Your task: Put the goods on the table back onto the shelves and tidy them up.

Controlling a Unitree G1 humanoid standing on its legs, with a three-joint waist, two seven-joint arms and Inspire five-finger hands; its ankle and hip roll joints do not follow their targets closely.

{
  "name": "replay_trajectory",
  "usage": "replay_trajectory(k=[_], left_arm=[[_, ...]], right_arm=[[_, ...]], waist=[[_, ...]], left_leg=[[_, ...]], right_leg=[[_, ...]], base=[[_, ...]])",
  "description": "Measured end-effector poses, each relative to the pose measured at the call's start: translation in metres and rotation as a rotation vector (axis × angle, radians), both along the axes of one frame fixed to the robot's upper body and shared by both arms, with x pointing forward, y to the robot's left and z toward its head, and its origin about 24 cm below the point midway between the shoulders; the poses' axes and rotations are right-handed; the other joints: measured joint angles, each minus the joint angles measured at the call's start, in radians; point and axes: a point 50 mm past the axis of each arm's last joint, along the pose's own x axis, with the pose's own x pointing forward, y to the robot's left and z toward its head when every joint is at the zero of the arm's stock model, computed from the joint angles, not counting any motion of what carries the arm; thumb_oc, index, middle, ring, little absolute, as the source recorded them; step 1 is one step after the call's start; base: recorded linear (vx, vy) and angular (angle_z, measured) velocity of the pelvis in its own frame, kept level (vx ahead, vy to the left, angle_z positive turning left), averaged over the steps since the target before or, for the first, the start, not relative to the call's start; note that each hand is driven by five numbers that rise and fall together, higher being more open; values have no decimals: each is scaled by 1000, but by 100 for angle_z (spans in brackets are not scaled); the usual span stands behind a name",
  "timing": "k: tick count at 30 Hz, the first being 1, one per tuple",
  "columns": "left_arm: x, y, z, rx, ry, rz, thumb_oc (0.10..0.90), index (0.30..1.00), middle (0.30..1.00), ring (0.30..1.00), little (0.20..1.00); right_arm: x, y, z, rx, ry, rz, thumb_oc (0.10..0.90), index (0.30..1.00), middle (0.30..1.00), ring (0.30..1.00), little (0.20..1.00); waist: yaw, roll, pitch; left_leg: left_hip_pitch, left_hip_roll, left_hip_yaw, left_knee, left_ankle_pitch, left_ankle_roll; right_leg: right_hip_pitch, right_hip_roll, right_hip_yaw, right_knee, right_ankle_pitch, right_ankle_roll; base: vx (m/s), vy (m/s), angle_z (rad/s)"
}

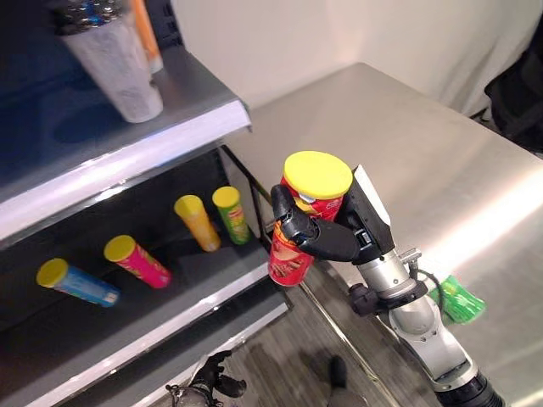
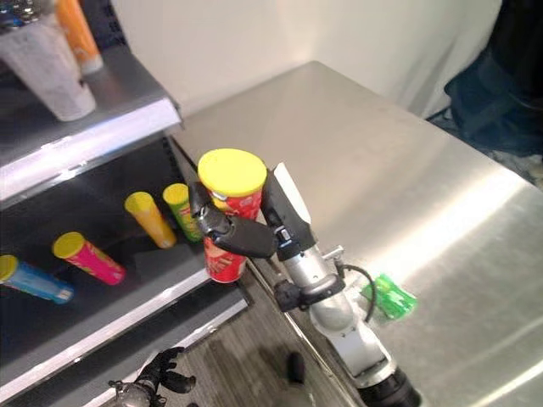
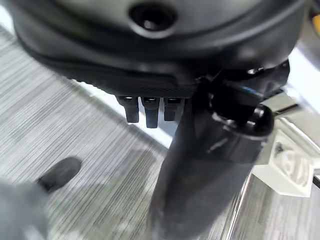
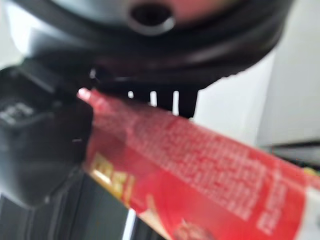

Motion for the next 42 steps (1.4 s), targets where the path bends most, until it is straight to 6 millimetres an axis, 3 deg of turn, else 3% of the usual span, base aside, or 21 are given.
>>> replay_trajectory(k=[2, 7, 10, 11, 13, 16, 17, 18, 19, 23, 24, 27, 28, 29, 31, 32, 34, 35, 37, 39, 42], left_arm=[[9, -10, 3, 4, -18, -91, 800, 900, 900, 900, 900], [13, -21, 6, 4, -45, -216, 800, 900, 900, 900, 900], [-1, -1, 1, 57, 5, -198, 800, 900, 900, 900, 900], [-7, 13, 0, 95, 31, -179, 800, 900, 900, 900, 900], [-15, 22, -1, 105, 30, -135, 800, 900, 900, 900, 900], [-32, 24, -6, 72, 69, -50, 800, 900, 900, 900, 900], [-31, 23, -6, 72, 68, -54, 800, 900, 900, 900, 900], [-28, 28, -4, 87, 56, -46, 800, 900, 900, 900, 900], [-26, 35, -2, 103, 50, -31, 800, 900, 900, 900, 900], [-29, 32, -6, 86, 76, -8, 800, 900, 900, 900, 900], [-25, 20, -6, 55, 62, -1, 800, 900, 900, 900, 900], [-30, -3, -10, -19, 67, 18, 800, 900, 900, 900, 900], [-26, -11, -8, -45, 40, 4, 800, 900, 900, 900, 900], [-24, -17, -6, -58, 22, -20, 800, 900, 900, 900, 900], [-19, -19, -6, -59, 17, -11, 800, 900, 900, 900, 900], [-12, -12, -5, -34, 13, 4, 800, 900, 900, 900, 900], [-9, -5, -5, -10, 21, 29, 800, 900, 900, 900, 900], [-11, -11, -5, -23, 21, 12, 800, 900, 900, 900, 900], [-11, -25, -5, -14, 22, -105, 800, 900, 900, 900, 900], [-12, -38, -5, -23, 14, -178, 800, 900, 900, 900, 900], [-8, -39, -2, -26, -3, -232, 800, 900, 900, 900, 900]], right_arm=[[-1, -5, -2, -4, 0, -39, 400, 300, 300, 300, 300], [-6, -5, -17, -20, 36, -117, 400, 300, 300, 300, 300], [-8, 6, -26, -45, 63, -83, 400, 300, 300, 300, 300], [-9, 9, -28, -57, 69, -72, 400, 300, 300, 300, 300], [-8, 12, -29, -26, 80, -75, 400, 300, 300, 300, 300], [-4, 9, -35, -47, 101, -96, 400, 300, 300, 300, 300], [-3, 7, -34, -59, 95, -101, 400, 300, 300, 300, 300], [-2, 5, -35, -71, 95, -104, 400, 300, 300, 300, 300], [-2, 5, -36, -83, 100, -102, 400, 300, 300, 300, 300], [-1, 3, -32, -91, 80, -95, 400, 300, 300, 300, 300], [0, -1, -29, -107, 61, -101, 400, 300, 300, 300, 300], [-12, 3, -49, -131, 161, -45, 400, 300, 300, 300, 300], [-14, 7, -53, -120, 184, -24, 400, 300, 300, 300, 300], [-12, 11, -49, -150, 163, 8, 400, 300, 300, 300, 300], [-5, 12, -41, -161, 126, 17, 400, 300, 300, 300, 300], [-3, 14, -36, -168, 102, 29, 400, 300, 300, 300, 300], [-2, 7, -31, -189, 72, 11, 400, 300, 300, 300, 300], [-1, 1, -28, -168, 64, -26, 400, 300, 300, 300, 300], [2, -14, -25, -146, 60, -99, 400, 300, 300, 300, 300], [2, -25, -27, -148, 73, -150, 400, 300, 300, 300, 300], [-2, -14, -44, -100, 159, -128, 400, 300, 300, 300, 300]], waist=[[-19, -19, -5], [-22, -38, -14], [-11, -47, -6], [2, -62, -2], [35, -91, 4], [55, -70, 15], [57, -61, 19], [68, -53, 23], [80, -64, 21], [117, -87, 4], [110, -45, -2], [79, -53, -16], [81, -60, -14], [93, -25, -17], [97, 15, -6], [104, -34, 22], [73, -85, 31], [46, -68, 22], [35, -31, 14], [19, 1, 5], [0, -6, -3]], left_leg=[[-8, -31, 70, -2, 22, 18], [-27, -198, 29, -29, 37, 127], [-27, -188, 57, -28, 37, 144], [-23, -173, 66, -28, 28, 158], [-9, -186, 94, -12, 14, 158], [4, -145, 127, 23, -10, 141], [7, -123, 136, 14, -11, 142], [0, -55, 149, 14, -11, 137], [2, -49, 141, 7, 9, 112], [-37, -52, 157, 70, -19, 124], [-40, -76, 122, -33, 38, 128], [-34, -75, 119, -13, 61, 108], [-129, -80, 120, 129, 33, 104], [-151, -98, 117, 44, 43, 119], [-186, -89, 106, 16, 152, 134], [-192, -104, 69, 36, 173, 105], [-209, 56, 68, 201, 57, 16], [-178, 129, 87, 172, 55, 11], [-122, 207, 44, 171, 78, -79], [-60, 201, -24, 152, 197, -98], [-9, 44, -55, 105, 39, -61]], right_leg=[[26, -63, -24, 3, 2, 2], [-32, -222, -44, 70, 145, -34], [-123, -221, -27, 160, 161, -3], [-118, -168, -36, 104, 113, 55], [-117, -116, -68, 122, 161, -5], [-90, -77, -32, 128, 151, -5], [-107, -51, -32, 197, 68, 16], [-194, 34, 12, 514, -225, 15], [-185, 109, 10, 545, -266, -34], [24, 153, 29, 149, -253, -80], [26, 186, 49, 120, -236, -87], [89, 198, 52, -2, -186, -89], [89, 159, 52, -2, -173, -99], [91, 153, 52, -1, -173, -99], [87, 160, 45, -2, -177, -91], [82, 116, 44, -1, -170, -88], [90, 66, -13, -1, -165, -78], [87, 41, -33, -1, -162, -71], [85, 17, -16, 4, -137, -28], [70, -28, -3, 35, -123, 18], [65, -182, -4, 73, 20, 14]], base=[[-234, 475, 70], [-193, 392, 39], [-211, 274, -17], [-284, 391, -16], [-239, 264, -45], [-241, 165, -28], [-223, 100, 7], [-206, 56, 7], [-114, -17, -4], [-36, -60, -33], [-41, -78, -48], [-174, -21, -4], [-266, 97, 33], [-323, 169, 34], [-207, 251, 6], [-120, 193, 16], [-76, 284, 61], [-30, 527, 70], [-31, 444, 28], [-1, 503, 8], [-81, 550, 22]])
